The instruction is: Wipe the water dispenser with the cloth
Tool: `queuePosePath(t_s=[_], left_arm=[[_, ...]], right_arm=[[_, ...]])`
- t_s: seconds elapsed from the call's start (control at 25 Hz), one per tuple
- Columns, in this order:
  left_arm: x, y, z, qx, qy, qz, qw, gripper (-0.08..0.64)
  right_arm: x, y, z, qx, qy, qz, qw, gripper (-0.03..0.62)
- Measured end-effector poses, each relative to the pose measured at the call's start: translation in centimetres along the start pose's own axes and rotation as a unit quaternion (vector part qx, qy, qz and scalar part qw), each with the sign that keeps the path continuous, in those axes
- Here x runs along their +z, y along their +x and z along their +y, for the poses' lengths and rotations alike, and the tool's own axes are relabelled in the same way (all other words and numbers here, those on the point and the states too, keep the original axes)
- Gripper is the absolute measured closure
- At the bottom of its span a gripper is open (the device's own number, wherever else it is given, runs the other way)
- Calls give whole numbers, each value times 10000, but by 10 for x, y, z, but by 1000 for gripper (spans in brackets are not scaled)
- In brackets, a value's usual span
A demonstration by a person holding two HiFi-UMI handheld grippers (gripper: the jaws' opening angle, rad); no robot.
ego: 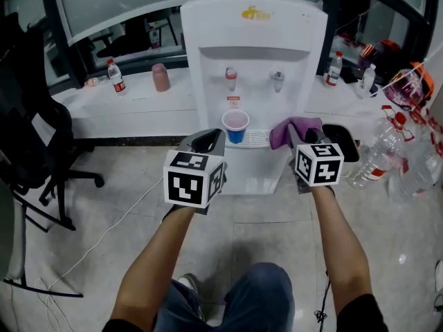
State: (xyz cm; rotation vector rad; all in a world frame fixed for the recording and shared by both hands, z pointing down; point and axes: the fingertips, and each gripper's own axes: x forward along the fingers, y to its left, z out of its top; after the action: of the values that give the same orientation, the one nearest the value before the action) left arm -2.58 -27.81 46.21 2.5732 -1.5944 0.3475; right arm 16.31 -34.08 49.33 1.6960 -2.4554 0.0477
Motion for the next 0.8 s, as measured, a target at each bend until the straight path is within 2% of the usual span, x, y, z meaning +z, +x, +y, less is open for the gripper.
queuePosePath(t_s=[0.2, 0.48, 0.8], left_arm=[[13, 0, 0, 30, -22, -92, 10000, 532], [38, -15, 12, 244, 52, -217, 9995, 532], [63, -47, 45, 618, 172, -384, 9972, 532]], right_arm=[[57, -21, 29, 382, -293, -574, 9972, 546], [144, -42, 79, 1084, -438, -1366, 9837, 546], [207, -34, 136, 1601, -467, -1773, 9699, 546]])
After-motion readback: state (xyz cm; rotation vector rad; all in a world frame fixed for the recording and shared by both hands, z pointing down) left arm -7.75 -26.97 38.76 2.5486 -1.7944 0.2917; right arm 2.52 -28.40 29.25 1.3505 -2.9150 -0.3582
